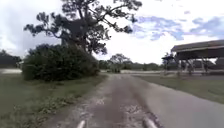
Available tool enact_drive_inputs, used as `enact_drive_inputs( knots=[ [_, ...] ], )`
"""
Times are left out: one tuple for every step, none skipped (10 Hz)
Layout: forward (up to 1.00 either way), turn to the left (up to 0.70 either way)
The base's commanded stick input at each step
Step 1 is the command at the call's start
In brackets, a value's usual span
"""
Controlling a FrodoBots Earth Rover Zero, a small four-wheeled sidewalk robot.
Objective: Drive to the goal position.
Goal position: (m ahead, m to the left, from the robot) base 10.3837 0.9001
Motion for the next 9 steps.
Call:
enact_drive_inputs(
  knots=[
    [0.70,0.00],
    [0.70,0.00],
    [0.70,0.00],
    [0.70,0.00],
    [0.70,-0.02],
    [0.70,-0.35],
    [0.70,-0.30],
    [0.70,-0.09],
    [0.70,0.00]
  ],
)
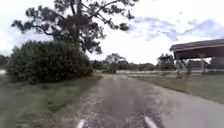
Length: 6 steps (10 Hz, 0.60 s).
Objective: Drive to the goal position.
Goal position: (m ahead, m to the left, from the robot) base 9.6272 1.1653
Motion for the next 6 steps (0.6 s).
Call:
enact_drive_inputs(
  knots=[
    [0.70,0.00],
    [0.70,0.00],
    [0.70,0.00],
    [0.70,0.00],
    [0.70,0.00],
    [0.70,-0.33]
  ],
)
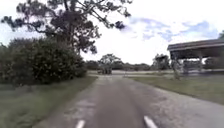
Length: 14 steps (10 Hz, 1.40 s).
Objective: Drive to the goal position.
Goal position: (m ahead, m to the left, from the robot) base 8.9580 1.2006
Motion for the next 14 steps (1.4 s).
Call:
enact_drive_inputs(
  knots=[
    [0.70,-0.02],
    [0.70,0.00],
    [0.70,0.00],
    [0.70,0.00],
    [0.70,0.00],
    [0.70,0.00],
    [0.70,0.00],
    [0.70,0.00],
    [0.70,0.00],
    [0.70,0.00],
    [0.70,0.00],
    [0.70,0.00],
    [0.70,0.00],
    [0.70,-0.15]
  ],
)
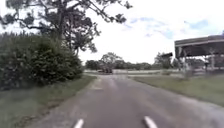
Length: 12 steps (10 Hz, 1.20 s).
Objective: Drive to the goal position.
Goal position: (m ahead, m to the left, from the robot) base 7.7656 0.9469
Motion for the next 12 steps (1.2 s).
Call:
enact_drive_inputs(
  knots=[
    [0.70,-0.21],
    [0.70,-0.06],
    [0.70,0.00],
    [0.70,0.00],
    [0.70,0.00],
    [0.70,-0.01],
    [0.70,-0.05],
    [0.70,-0.10],
    [0.70,-0.15],
    [0.70,-0.20],
    [0.70,-0.25],
    [0.70,-0.29]
  ],
)
